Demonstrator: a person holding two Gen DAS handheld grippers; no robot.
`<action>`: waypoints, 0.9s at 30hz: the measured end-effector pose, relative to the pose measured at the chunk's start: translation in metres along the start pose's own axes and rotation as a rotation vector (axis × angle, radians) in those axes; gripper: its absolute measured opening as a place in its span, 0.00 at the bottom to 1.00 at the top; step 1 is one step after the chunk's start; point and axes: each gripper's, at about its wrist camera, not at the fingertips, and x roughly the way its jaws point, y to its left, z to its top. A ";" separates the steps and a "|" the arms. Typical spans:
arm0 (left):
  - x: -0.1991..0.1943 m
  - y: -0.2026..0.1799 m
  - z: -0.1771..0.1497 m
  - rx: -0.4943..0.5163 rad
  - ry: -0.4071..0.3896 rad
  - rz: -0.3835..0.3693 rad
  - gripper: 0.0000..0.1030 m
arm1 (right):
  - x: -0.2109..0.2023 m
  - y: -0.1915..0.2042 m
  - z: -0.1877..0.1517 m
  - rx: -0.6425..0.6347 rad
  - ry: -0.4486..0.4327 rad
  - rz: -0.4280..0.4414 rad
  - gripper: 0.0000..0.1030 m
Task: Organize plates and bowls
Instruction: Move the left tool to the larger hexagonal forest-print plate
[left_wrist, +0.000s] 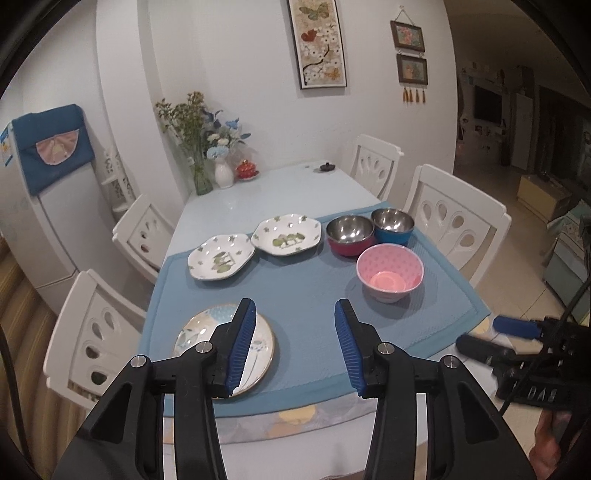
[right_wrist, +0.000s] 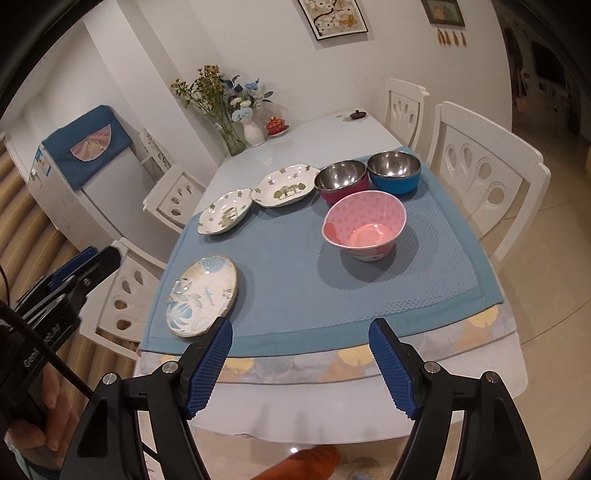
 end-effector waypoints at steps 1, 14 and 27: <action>0.001 0.002 0.000 0.000 0.003 0.003 0.41 | 0.000 -0.001 0.001 0.001 -0.006 -0.009 0.72; 0.035 0.025 0.023 0.029 -0.016 -0.054 0.62 | 0.020 -0.009 0.039 0.105 -0.049 -0.012 0.72; 0.130 0.133 0.039 -0.191 0.104 -0.114 0.64 | 0.118 0.058 0.075 0.025 0.051 0.010 0.72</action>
